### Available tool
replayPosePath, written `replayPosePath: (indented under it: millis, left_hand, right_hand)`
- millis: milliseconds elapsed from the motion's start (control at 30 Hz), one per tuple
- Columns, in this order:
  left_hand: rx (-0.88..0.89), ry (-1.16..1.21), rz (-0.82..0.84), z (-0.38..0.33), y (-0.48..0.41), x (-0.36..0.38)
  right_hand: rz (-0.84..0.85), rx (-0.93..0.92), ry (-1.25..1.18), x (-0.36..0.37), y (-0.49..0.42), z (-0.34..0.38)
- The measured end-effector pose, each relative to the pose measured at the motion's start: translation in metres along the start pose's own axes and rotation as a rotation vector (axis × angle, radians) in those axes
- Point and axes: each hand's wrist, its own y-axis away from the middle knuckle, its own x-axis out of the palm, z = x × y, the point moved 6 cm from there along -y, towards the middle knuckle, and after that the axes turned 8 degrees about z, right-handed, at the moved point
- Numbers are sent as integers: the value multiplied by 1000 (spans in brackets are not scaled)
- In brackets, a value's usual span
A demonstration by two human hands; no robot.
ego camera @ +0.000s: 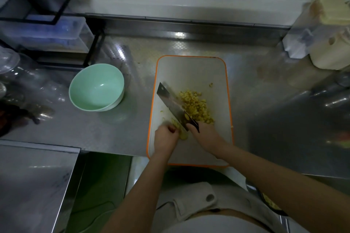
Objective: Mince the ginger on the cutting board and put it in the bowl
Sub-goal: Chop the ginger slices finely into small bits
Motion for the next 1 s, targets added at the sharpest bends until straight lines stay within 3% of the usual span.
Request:
replayPosePath:
  millis: [200,1000]
  left_hand:
    - [31,129,-64,3,8,3]
    - [16,39,-9,7,6,13]
  right_hand:
    - [-7,-26,-105,-12,20,7]
    - [80,72,135,3,37,-10]
